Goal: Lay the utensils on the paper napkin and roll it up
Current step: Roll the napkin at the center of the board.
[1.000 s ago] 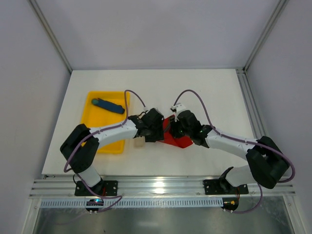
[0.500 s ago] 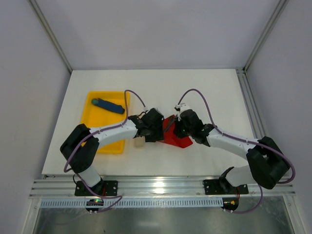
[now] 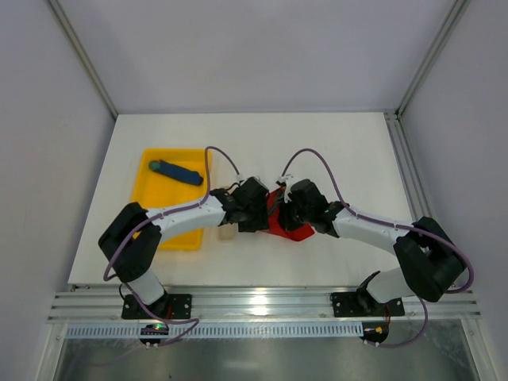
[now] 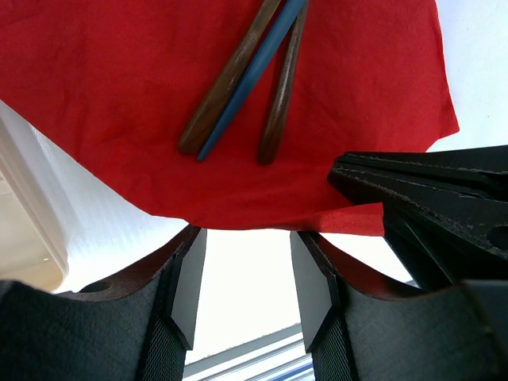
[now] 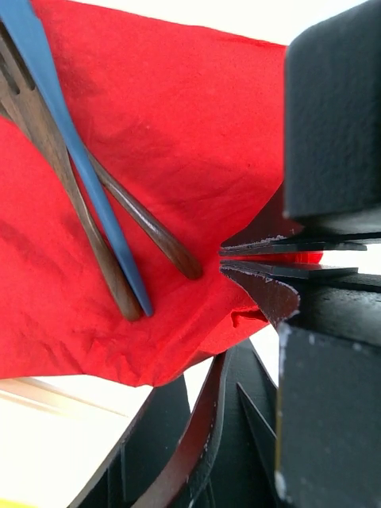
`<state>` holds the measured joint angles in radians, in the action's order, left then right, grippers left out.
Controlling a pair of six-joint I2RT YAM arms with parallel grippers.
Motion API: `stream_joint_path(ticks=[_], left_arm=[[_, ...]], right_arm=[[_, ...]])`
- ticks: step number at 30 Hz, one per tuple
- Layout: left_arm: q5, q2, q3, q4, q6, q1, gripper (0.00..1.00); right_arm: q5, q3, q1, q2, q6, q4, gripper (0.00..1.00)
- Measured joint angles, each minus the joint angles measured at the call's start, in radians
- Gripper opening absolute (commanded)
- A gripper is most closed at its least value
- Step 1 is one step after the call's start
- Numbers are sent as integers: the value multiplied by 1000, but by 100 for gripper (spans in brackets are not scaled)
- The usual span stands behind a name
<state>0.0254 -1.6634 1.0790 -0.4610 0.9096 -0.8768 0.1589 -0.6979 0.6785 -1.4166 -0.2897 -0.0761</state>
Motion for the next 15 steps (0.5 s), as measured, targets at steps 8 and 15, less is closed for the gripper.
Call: stream_joint_path(ticks=[8,15], left_arm=[[1,0,2,-4,0,0,50],[6,-4,15,-7,0,0,50]], right_arm=[[39,-27,-6,-32,6,-5,10],[62,27,-6,-30,-6,15,10]])
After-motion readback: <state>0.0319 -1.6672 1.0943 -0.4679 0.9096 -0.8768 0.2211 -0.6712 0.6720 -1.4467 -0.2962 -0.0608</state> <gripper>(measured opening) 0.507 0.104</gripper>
